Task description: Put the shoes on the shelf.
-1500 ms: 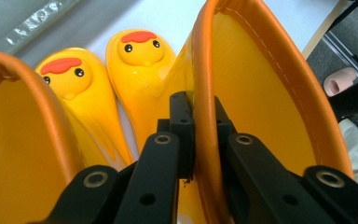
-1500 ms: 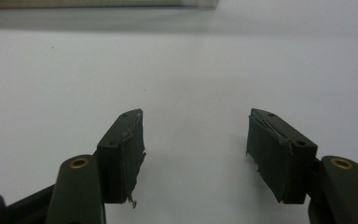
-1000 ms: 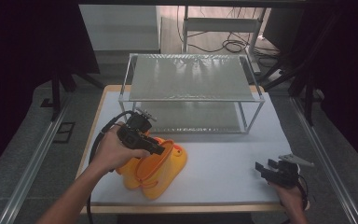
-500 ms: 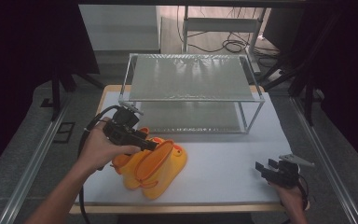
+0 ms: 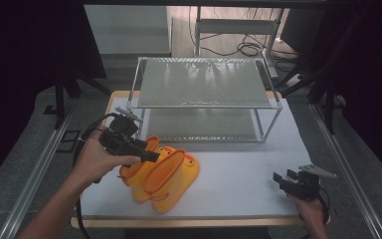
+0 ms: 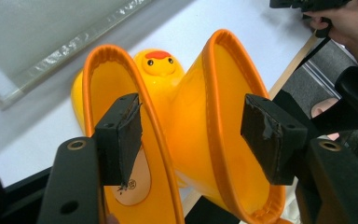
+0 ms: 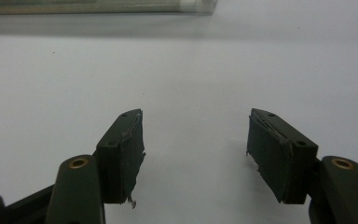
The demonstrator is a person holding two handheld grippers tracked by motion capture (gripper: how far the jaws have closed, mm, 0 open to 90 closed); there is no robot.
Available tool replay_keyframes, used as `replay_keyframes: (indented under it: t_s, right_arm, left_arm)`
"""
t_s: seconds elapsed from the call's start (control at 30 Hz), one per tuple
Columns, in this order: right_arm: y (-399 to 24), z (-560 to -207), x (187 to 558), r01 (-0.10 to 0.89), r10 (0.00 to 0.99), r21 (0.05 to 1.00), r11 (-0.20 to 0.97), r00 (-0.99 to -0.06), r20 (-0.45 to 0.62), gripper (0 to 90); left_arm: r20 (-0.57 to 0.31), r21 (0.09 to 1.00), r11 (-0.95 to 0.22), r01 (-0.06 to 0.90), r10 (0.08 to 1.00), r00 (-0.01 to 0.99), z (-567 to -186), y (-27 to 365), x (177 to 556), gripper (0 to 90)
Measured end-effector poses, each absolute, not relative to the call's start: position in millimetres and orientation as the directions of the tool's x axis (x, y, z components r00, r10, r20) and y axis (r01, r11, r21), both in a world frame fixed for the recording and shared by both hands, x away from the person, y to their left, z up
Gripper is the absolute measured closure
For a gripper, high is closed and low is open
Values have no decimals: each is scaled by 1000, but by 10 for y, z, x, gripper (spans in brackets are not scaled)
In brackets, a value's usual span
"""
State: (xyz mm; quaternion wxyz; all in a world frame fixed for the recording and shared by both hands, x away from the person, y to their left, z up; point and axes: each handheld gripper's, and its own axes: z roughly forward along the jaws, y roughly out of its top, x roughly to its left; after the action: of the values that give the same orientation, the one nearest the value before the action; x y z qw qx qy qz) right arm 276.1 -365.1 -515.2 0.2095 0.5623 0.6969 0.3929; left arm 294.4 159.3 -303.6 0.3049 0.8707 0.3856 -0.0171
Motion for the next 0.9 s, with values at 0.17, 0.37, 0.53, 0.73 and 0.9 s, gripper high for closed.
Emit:
replay_keyframes:
  t_s: [0.17, 0.37, 0.53, 0.73, 0.9]
  right_arm:
    - [-3640, -5159, 2763, 622, 949, 781, 56, -277, 153, 358]
    - [-3630, -5169, 2766, 626, 948, 778, 60, -280, 152, 358]
    - [-3628, -5173, 2769, 628, 948, 775, 62, -280, 150, 358]
    - [-3638, -5170, 2766, 631, 948, 774, 59, -278, 154, 358]
    - [-3644, -5177, 2770, 630, 949, 775, 57, -275, 153, 358]
  left_arm:
    - [-274, 487, -532, 693, 661, 699, -3096, 1612, 2962, 357]
    - [-294, 448, -552, 704, 652, 699, -3221, 1576, 2987, 327]
    - [-288, 416, -577, 703, 650, 704, -3312, 1452, 3015, 322]
    - [-252, 376, -574, 727, 692, 676, -3457, 1304, 3072, 404]
    - [-235, 389, -560, 732, 708, 666, -3453, 1296, 3064, 566]
